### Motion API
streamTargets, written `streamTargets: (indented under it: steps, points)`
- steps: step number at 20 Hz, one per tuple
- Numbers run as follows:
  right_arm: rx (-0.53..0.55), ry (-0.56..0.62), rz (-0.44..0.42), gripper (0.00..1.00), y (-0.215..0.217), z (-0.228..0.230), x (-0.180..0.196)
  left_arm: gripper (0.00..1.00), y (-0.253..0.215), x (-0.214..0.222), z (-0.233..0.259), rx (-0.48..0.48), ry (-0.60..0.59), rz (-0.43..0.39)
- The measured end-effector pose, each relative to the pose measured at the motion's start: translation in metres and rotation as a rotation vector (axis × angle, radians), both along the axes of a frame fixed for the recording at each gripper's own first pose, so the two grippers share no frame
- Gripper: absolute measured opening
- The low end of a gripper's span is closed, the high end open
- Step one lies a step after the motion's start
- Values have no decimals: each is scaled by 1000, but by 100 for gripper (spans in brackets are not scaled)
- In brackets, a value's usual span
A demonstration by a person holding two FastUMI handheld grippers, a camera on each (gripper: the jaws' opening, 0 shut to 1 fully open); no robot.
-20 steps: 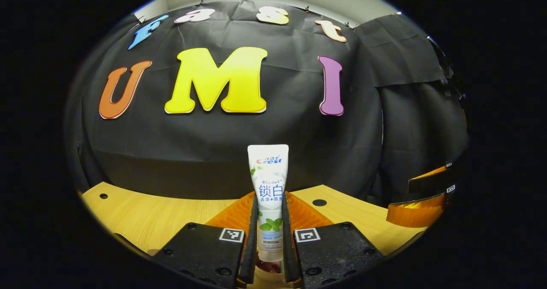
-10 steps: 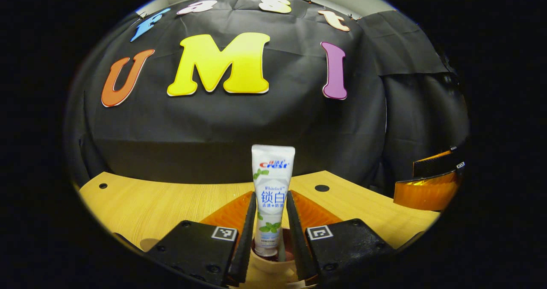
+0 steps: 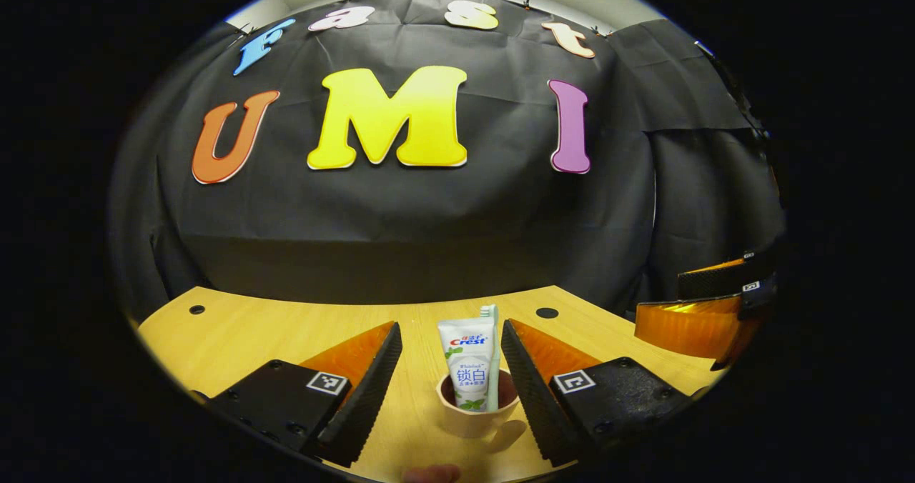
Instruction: Put the toothbrush and toothpaste on the desktop into the cup, then pick up the cup and place it on the coaster on the desktop.
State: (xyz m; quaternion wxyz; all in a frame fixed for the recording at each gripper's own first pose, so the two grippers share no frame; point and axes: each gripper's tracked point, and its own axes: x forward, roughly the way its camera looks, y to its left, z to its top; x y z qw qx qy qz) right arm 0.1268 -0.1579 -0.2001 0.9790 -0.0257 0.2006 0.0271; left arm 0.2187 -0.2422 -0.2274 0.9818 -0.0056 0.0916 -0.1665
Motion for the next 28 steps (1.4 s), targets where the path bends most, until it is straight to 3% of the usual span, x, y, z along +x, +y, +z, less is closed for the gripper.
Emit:
streamTargets:
  steps: [1, 2, 3, 8, 17, 28]
  points:
    - [-1, 1, 0, 97, 3, 3, -1, 89, 6, -5, 6, -6, 0, 12]
    - [-8, 5, -2, 97, 5, 5, -2, 96, 13, -9, 12, -9, 3, 25]
    - [-21, 16, -3, 97, 7, 6, -2, 89, 21, -14, 18, -7, 4, 41]
    - [-27, 78, -1, 97, 35, 10, -1, 89, 70, -37, 42, 0, 33, 129]
    - [-15, 463, 50, 96, 97, -59, -10, 89, 153, -81, 60, 32, 87, 235]
    - [-55, 843, 0, 96, 113, -141, 2, 89, 228, -108, 56, 30, 138, 372]
